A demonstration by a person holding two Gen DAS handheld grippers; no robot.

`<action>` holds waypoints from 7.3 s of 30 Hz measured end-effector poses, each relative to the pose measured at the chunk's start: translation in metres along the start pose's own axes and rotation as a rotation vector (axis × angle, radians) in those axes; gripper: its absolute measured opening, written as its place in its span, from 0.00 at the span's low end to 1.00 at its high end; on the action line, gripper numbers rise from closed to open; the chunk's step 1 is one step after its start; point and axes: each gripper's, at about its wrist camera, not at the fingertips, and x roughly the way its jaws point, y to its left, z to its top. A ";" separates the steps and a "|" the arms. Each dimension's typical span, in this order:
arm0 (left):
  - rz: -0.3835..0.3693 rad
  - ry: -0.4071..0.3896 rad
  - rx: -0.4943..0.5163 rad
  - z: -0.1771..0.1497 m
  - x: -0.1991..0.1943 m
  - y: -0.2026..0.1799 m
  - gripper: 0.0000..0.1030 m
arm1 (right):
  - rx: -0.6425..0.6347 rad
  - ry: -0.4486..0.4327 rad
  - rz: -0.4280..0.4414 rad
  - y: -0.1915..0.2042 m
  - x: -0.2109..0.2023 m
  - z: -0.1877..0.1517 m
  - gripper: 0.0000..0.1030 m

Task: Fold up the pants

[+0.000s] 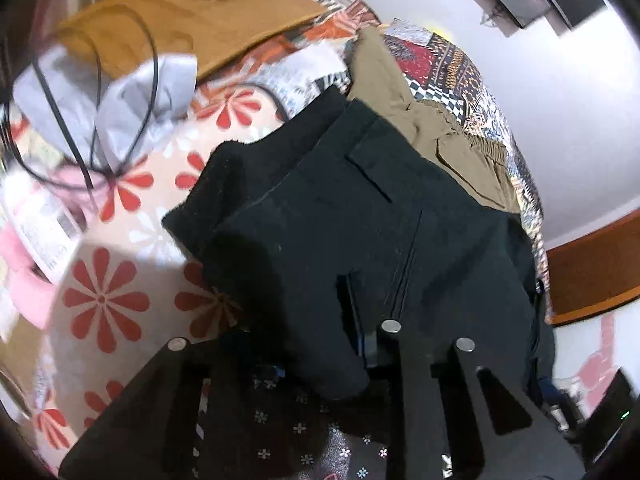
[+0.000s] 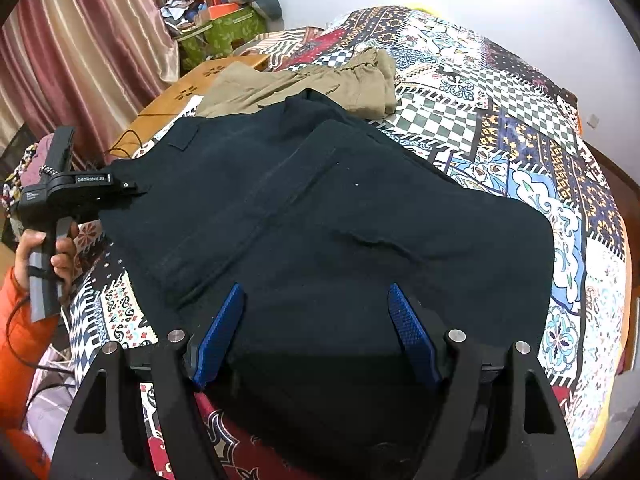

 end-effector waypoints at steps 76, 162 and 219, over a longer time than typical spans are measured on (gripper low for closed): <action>-0.273 0.034 1.043 -0.151 -0.051 -0.349 0.65 | 0.471 -0.145 -0.118 -0.144 -0.103 -0.101 0.69; -0.120 0.052 0.897 -0.128 -0.010 -0.235 0.30 | 0.158 -0.117 0.149 -0.078 -0.039 -0.042 0.35; -0.168 0.333 0.662 -0.058 0.046 -0.228 0.90 | 0.342 0.037 0.171 -0.117 -0.005 -0.023 0.87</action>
